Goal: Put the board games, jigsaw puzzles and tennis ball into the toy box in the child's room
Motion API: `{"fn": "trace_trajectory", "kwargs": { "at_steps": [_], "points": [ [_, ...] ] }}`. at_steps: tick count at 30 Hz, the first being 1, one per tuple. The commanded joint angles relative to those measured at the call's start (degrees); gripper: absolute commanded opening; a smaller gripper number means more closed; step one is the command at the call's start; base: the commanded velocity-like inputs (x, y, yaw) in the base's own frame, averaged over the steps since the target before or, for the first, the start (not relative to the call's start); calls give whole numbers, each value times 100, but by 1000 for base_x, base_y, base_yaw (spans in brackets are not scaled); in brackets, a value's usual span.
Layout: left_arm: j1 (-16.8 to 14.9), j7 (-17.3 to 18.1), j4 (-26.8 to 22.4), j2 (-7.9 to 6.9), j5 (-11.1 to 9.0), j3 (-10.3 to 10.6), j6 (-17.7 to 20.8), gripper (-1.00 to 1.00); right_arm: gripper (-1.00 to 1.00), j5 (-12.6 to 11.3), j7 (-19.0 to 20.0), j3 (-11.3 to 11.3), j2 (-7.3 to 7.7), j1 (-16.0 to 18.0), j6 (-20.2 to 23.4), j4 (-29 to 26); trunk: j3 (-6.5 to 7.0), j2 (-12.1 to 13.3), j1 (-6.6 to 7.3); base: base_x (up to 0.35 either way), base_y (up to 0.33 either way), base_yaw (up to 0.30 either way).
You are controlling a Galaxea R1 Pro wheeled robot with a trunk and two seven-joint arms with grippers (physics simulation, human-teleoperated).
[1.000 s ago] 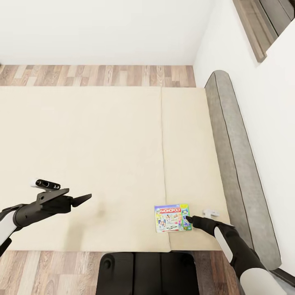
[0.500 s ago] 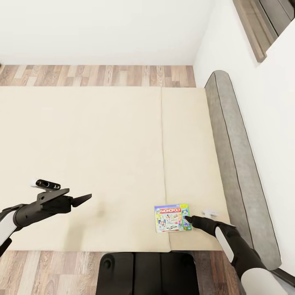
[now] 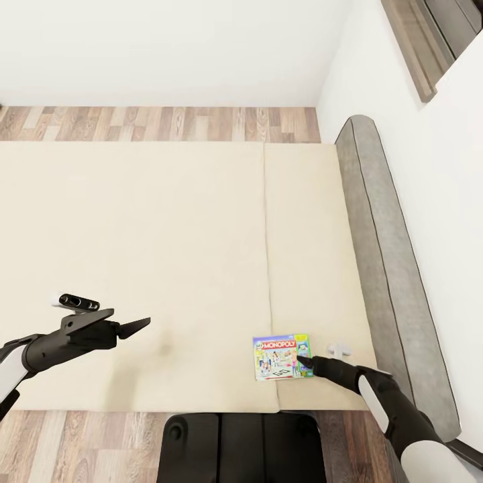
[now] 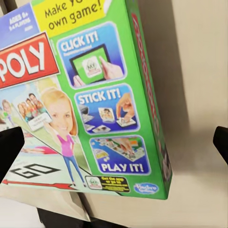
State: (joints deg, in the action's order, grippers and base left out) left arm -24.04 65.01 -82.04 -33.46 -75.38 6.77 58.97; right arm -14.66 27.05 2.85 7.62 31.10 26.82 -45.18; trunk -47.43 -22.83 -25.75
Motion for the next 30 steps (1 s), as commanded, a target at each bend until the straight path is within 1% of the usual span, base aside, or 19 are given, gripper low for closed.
{"fn": "trace_trajectory", "kwargs": {
  "at_steps": [1, 13, 25, 30],
  "points": [
    [-4, 12, 3, -5, -20, 13, 27, 100, 100, -34, 20, 13, 0, 1, 46, 0, -6, -9, -3, 0, 0, 0],
    [-4, 12, 3, -5, -20, 10, 27, 100, 100, -25, 31, -3, -13, 10, -4, -10, -6, -9, -3, 0, 0, 0],
    [-4, 8, 4, -4, -20, 9, 24, 100, 100, -11, 21, 1, -24, 250, -44, -2, -6, -9, -3, 0, 0, 0],
    [-5, 8, 4, -3, -20, 9, 25, 100, 100, -6, 5, -8, -65, 364, -47, 0, -6, -9, -3, 0, 0, 0]
  ]
}}
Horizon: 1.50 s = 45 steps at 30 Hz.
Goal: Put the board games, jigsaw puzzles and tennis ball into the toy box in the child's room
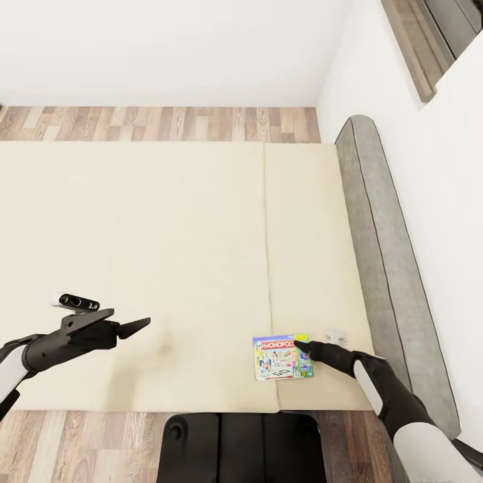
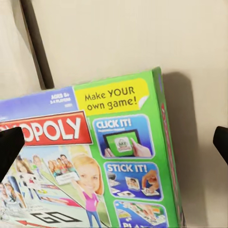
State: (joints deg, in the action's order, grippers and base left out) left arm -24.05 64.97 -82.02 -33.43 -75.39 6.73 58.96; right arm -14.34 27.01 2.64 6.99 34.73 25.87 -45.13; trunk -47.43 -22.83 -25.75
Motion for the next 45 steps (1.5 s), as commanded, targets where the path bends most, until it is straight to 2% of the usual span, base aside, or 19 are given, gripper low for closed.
{"fn": "trace_trajectory", "kwargs": {
  "at_steps": [1, 36, 45],
  "points": [
    [-4, 10, 2, -6, -20, 13, 24, 100, 100, -39, 9, 8, -10, 19, 49, -8, -6, -9, -3, 0, 0, 0],
    [-3, 1, 37, -6, -11, 20, 21, 100, 100, -50, -19, -30, -47, 51, 68, 13, -82, -9, -3, 0, 0, 0],
    [-3, -29, 37, -6, 42, 16, 19, 100, 100, -61, 12, -27, -31, 51, 84, 78, -148, -9, -3, 0, 0, 0]
  ]
}}
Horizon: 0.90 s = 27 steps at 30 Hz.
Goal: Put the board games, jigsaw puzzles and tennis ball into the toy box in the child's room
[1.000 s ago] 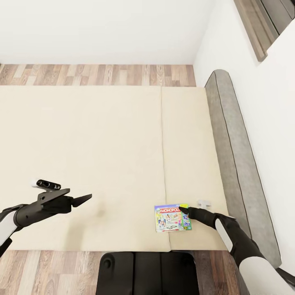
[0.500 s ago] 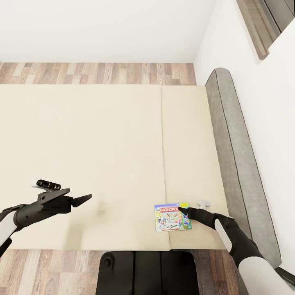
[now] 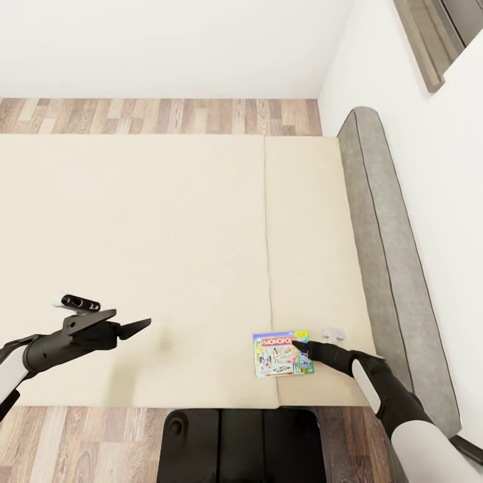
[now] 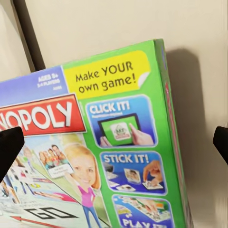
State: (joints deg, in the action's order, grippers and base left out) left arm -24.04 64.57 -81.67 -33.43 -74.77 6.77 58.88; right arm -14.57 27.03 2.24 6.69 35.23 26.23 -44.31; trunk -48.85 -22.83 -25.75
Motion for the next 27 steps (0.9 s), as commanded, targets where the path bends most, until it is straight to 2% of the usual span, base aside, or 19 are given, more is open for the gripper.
{"fn": "trace_trajectory", "kwargs": {
  "at_steps": [1, 10, 27],
  "points": [
    [-4, 10, 2, -6, -13, 12, 27, 100, 100, -38, 12, 13, -3, 1, 48, 0, -15, -9, -3, 0, 0, 0],
    [-4, 3, 2, 41, 21, 9, 33, 100, 100, -37, 28, 7, -13, 0, 59, 24, -80, -9, -3, 0, 0, 0],
    [-4, -5, 2, 82, 34, 17, 30, 100, 100, -37, 39, -5, -19, -8, 61, 27, -87, -9, -3, 0, 29, 0]
  ]
}}
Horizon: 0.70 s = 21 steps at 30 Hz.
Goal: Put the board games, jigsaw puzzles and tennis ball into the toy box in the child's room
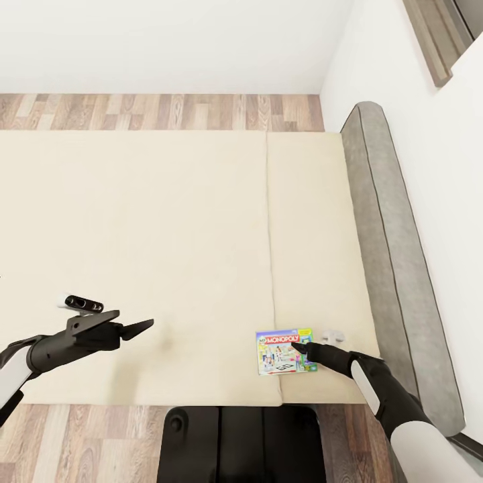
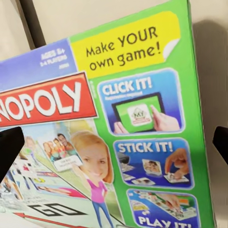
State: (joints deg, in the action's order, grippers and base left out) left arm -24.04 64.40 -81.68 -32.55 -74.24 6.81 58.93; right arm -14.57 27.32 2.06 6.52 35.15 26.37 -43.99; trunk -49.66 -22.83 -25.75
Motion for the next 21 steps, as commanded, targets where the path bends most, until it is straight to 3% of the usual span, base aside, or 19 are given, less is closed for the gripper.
{"fn": "trace_trajectory", "kwargs": {
  "at_steps": [1, 21],
  "points": [
    [-4, 12, 3, -6, -16, 13, 24, 100, 100, -38, 10, 13, -1, 1, 48, -5, -6, -9, -3, 0, 22, 0],
    [-4, 12, 20, -6, 23, 5, 22, 100, 100, -38, 10, 13, -2, 1, 44, -6, -6, -9, -3, 0, 46, 0]
  ]
}}
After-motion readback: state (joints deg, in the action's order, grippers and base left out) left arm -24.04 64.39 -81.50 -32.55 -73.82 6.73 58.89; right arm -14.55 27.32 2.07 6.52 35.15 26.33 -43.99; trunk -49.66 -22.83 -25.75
